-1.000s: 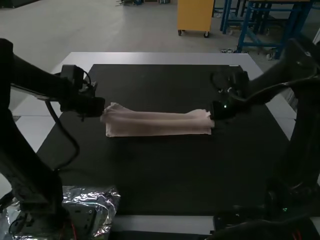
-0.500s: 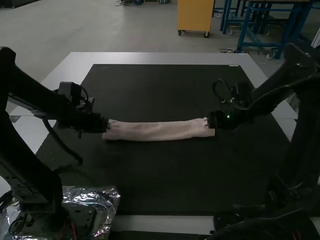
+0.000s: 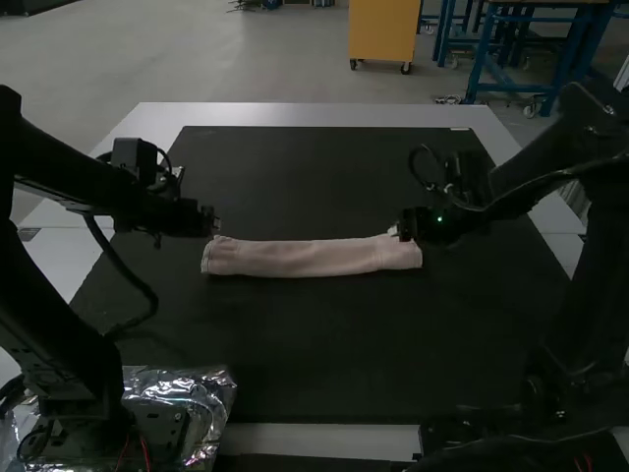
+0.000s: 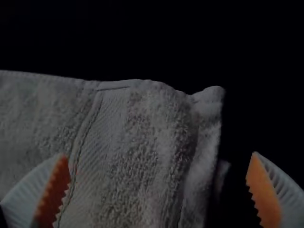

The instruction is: Fold the towel.

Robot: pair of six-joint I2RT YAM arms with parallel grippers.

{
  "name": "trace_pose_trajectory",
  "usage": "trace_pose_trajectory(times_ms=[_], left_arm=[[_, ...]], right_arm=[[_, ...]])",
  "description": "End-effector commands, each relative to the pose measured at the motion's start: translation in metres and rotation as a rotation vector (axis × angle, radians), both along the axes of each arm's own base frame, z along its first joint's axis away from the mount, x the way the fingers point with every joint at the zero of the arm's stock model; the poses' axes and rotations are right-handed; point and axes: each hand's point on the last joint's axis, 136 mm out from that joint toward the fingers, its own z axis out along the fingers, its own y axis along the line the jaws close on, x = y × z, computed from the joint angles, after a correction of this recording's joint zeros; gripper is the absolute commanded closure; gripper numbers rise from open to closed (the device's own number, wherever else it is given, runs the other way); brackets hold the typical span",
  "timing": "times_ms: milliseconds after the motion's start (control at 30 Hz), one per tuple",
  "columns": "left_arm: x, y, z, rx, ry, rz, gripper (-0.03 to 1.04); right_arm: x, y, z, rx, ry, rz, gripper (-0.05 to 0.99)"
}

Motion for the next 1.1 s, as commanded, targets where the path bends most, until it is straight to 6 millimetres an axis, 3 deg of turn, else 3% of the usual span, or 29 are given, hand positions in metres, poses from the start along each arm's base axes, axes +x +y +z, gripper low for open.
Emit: trace_pose_trajectory(times_ms=[0, 300, 333, 367, 433, 467, 600, 767, 867, 967, 1067], left_arm=[[0.007, 0.005, 0.018, 0.003, -0.047, 0.016, 0.05], [0.007, 0.005, 0.021, 0.004, -0.056, 0.016, 0.05], [0.007, 0.005, 0.021, 0.004, -0.056, 0.016, 0.05], [0.007, 0.005, 0.021, 0.004, -0.057, 0.016, 0.05], [0.007, 0.005, 0.021, 0.004, -0.057, 0.016, 0.05], [0.007, 0.005, 0.021, 0.004, -0.059, 0.016, 0.05], [0.008, 0.005, 0.022, 0.004, -0.062, 0.016, 0.05], [0.01, 0.008, 0.025, 0.004, -0.071, 0.023, 0.05], [0.012, 0.008, 0.027, 0.003, -0.078, 0.024, 0.05], [0.014, 0.008, 0.03, 0.007, -0.087, 0.027, 0.05], [0.016, 0.009, 0.032, 0.014, -0.096, 0.03, 0.05]], right_arm=[[-0.001, 0.002, -0.011, -0.02, 0.013, 0.001, 0.08], [-0.003, 0.005, -0.033, -0.04, 0.041, 0.008, 0.08], [-0.005, 0.006, -0.037, -0.043, 0.051, 0.012, 0.15], [-0.008, 0.008, -0.041, -0.038, 0.066, 0.018, 0.32], [-0.019, 0.017, -0.044, 0.024, 0.101, 0.061, 0.83], [-0.021, 0.017, -0.046, 0.024, 0.108, 0.064, 0.96], [-0.026, 0.008, -0.035, 0.024, 0.098, 0.044, 0.96], [-0.007, -0.04, 0.01, 0.04, -0.019, -0.072, 0.96], [0.0, -0.059, 0.035, 0.052, -0.054, -0.118, 0.96], [-0.001, -0.054, 0.051, 0.073, -0.06, -0.108, 0.96], [-0.002, -0.036, 0.058, 0.114, -0.045, -0.097, 0.96]])
